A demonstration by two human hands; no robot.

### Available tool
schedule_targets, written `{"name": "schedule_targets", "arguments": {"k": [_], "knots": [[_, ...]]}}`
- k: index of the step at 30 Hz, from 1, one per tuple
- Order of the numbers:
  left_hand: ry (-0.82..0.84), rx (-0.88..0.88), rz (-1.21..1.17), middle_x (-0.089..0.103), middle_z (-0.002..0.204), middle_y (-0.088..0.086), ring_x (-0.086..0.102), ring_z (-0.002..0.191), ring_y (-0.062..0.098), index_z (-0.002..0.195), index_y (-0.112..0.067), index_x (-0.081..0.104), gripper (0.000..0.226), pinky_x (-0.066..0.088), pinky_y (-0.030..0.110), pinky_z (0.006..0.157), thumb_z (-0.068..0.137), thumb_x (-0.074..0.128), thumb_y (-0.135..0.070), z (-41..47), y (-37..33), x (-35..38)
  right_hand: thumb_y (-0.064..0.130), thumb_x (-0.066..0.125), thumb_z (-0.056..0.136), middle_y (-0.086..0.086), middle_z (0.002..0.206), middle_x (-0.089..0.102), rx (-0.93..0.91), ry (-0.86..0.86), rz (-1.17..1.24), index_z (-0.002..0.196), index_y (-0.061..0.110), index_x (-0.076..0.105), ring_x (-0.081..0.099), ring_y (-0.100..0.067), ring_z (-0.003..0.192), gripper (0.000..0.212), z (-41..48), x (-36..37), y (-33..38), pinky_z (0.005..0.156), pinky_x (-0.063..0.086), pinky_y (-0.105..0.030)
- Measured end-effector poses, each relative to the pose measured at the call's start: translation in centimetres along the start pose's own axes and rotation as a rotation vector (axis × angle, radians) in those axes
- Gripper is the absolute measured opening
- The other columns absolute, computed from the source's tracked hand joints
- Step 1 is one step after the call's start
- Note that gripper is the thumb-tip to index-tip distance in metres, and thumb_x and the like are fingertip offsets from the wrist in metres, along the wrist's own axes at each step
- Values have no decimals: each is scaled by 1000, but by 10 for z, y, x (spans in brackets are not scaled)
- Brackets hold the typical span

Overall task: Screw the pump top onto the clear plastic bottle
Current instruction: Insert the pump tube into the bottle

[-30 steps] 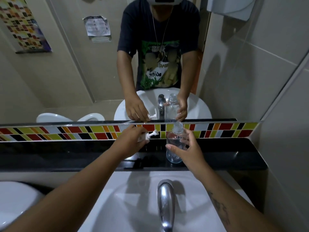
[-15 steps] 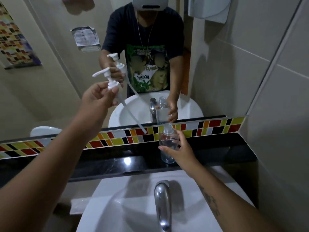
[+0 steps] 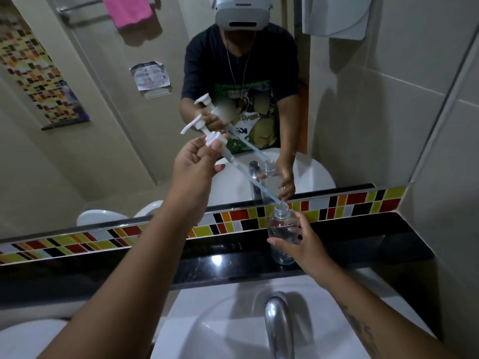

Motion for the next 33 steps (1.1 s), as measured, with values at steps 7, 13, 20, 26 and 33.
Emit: {"name": "schedule_targets", "arguments": {"k": [7, 13, 20, 26, 33], "knots": [[10, -38, 47, 77, 100, -9, 69, 90, 5, 116, -15, 60, 18, 51, 29, 79, 99, 61, -19, 0, 15, 11, 22, 85, 69, 11, 119, 58, 2, 10, -1, 130, 33, 42, 55, 5, 103, 76, 0, 0, 3, 76, 45, -14], [90, -27, 111, 78, 98, -10, 70, 90, 1, 116, -13, 60, 17, 52, 28, 82, 99, 61, -18, -3, 21, 30, 17, 84, 71, 12, 117, 60, -14, 31, 39, 123, 37, 45, 60, 3, 100, 68, -1, -1, 4, 72, 50, -12], [253, -70, 218, 74, 116, 11, 71, 108, 23, 115, -16, 64, 28, 54, 39, 96, 91, 74, -25, -16, 43, 54, 28, 85, 70, 14, 119, 61, -15, 45, 28, 130, 35, 44, 61, 9, 100, 74, -2, -2, 2, 88, 52, -21], [314, -79, 310, 75, 110, -3, 70, 105, 12, 106, -28, 72, 22, 53, 15, 78, 87, 79, -19, -28, 71, 61, 24, 86, 69, 18, 114, 61, -16, 19, 14, 129, 36, 44, 60, 9, 100, 74, -1, -1, 3, 77, 50, -12], [334, -127, 382, 78, 109, -5, 72, 106, 10, 118, -17, 73, 32, 56, 29, 90, 87, 79, -20, -34, 99, 51, 23, 86, 68, 15, 114, 54, 25, 7, 39, 131, 36, 43, 54, -2, 103, 77, 2, -1, -1, 81, 50, -24]]}}
Point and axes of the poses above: each hand's wrist, its own z-axis towards the middle knuckle, its own x-axis out of the palm, y = z × x, the point moved 5 cm from there along z, towards the middle knuckle
